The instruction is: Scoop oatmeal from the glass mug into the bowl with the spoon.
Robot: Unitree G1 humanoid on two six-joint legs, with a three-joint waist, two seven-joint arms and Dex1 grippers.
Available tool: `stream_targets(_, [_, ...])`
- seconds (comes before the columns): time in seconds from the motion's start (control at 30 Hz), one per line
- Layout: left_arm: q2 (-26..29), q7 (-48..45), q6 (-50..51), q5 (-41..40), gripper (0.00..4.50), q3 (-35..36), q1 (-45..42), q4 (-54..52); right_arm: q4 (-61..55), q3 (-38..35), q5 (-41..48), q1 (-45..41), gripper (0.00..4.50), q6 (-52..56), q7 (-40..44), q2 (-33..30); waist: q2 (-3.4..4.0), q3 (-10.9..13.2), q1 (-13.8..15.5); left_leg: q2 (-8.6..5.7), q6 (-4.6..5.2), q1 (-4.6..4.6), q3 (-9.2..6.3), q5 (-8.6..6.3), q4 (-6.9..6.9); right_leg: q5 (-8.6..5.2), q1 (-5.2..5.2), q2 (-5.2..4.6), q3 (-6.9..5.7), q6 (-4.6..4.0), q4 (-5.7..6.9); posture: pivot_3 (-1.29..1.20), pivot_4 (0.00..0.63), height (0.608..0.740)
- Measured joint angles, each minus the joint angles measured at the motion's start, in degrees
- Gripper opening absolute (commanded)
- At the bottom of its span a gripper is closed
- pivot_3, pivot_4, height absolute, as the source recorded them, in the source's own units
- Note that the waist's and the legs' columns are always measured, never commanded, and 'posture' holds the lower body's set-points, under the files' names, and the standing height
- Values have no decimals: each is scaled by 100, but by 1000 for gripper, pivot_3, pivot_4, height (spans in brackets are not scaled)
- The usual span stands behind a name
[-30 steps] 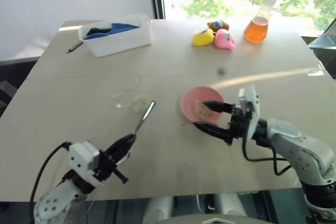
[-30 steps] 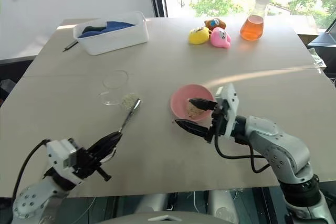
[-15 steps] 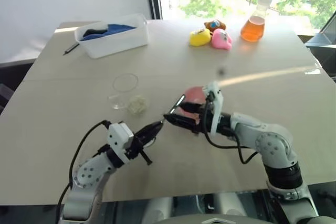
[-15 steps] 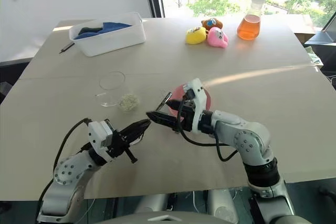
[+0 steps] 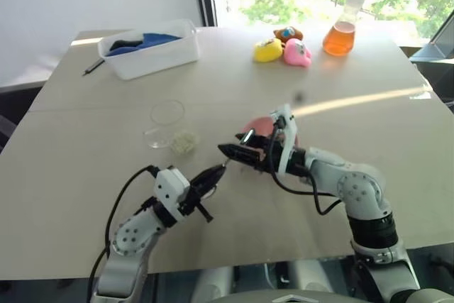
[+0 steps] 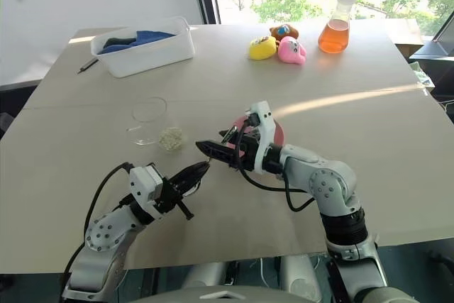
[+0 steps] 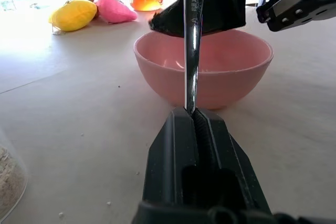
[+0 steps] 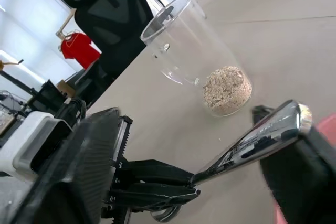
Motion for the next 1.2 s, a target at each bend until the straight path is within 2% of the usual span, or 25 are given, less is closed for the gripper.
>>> stream_targets(0.2, [2,-9,-8,-18,0,-8,-4,5,4,-40,-80,0,35,-38,2,-1,1,0,-1,0,0,0,0,0,0,0,0,0,0,0,0,0,150,740])
stream_targets(0.43, [7,-65,-19,-70,0,-21,-53,101,59,-35,-95,-1,35,-56,23,18,2,1,-2,0,0,0,-1,0,0,0,0,0,-1,0,0,0,150,740])
stream_targets(0.53, [2,-50,-71,-75,1047,-6,-95,157,73,-38,-102,-1,0,-62,21,15,2,1,-1,0,0,0,-1,0,-1,0,0,0,-1,0,0,0,150,740])
stream_targets(0.7, [30,126,-256,75,3487,74,-124,183,139,-136,-107,-4,0,-75,-31,79,2,1,-1,0,0,0,-1,0,-1,0,0,0,0,0,0,0,150,740])
stream_targets(0.87, [0,542,-128,162,3487,303,231,109,155,-316,-89,-81,0,-75,-129,145,3,2,-8,0,0,0,0,0,-6,0,-2,-3,2,0,-4,0,150,740])
stream_targets(0.97, [-72,804,212,38,3487,492,684,-278,160,-386,-71,-82,0,-67,-136,129,3,2,-9,1,0,-5,0,-1,-7,0,-6,-5,2,0,-6,0,150,740])
stream_targets(1.07, [-394,1299,242,44,3487,929,1146,-797,193,-486,-71,-93,0,-66,-136,114,6,4,-3,0,0,-8,0,-1,-7,0,-8,-9,2,0,-7,0,150,740])
stream_targets(1.2, [-583,2015,268,309,3487,1478,881,-685,319,-550,-70,-159,0,-60,-135,117,10,7,32,-1,0,-7,-17,1,-5,0,-4,-4,-15,-1,-3,0,150,740])
